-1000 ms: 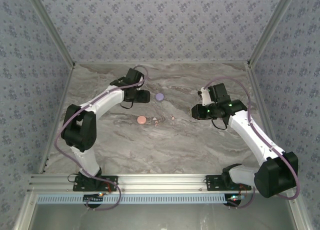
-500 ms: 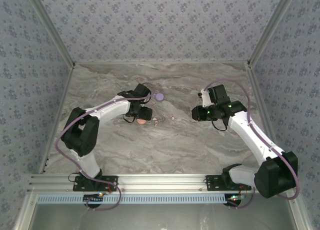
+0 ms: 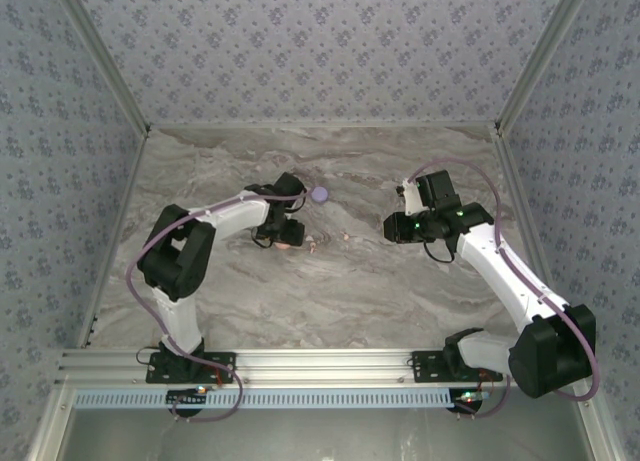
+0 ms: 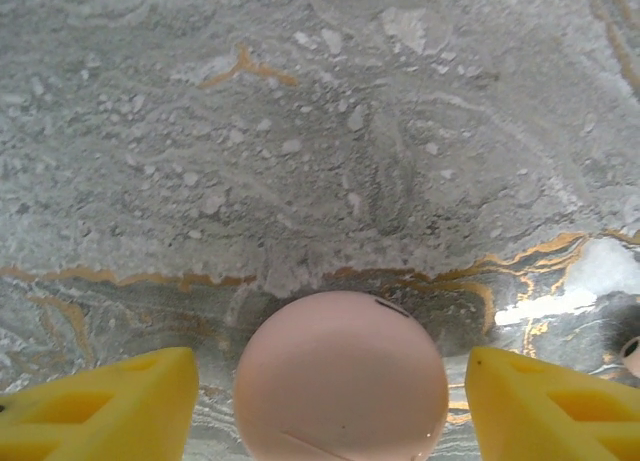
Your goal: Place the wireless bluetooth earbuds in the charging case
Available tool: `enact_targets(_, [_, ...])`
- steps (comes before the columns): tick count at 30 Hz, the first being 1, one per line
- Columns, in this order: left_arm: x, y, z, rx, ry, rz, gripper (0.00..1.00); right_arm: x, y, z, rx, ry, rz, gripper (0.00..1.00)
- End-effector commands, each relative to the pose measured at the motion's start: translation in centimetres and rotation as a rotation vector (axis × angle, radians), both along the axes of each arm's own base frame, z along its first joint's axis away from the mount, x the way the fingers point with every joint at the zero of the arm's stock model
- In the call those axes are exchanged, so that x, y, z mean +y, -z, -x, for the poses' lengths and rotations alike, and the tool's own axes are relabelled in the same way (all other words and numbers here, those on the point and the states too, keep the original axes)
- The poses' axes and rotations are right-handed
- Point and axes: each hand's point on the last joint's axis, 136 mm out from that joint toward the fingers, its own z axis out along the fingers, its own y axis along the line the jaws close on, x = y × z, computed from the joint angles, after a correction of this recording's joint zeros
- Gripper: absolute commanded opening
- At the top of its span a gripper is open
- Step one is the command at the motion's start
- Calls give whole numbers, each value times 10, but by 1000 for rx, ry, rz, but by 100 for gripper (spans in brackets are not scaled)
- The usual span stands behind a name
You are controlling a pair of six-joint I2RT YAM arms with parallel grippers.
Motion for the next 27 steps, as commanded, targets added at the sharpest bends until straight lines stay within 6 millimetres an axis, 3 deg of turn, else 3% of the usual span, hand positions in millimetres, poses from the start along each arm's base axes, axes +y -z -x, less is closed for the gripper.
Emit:
enact_targets(1, [-9,0,-5,5,7,22,69,-5,-5,-1,-21,16,8,27])
enact_targets(7, [-10,8,-7,33,9,7,63,-6,-7,0,-24,20,7,27])
enact_targets(13, [-7,10,-3,41,5,-10,51,-6,-6,1,-22,22,4,27])
enact_targets(21, [-5,-15,12,1,54,-37,45,-9,-3,0,-20,32,10,27])
enact_targets(27, [-24,-33,35,-29,194,-59,46,-17,7,-1,-2,63,14,27])
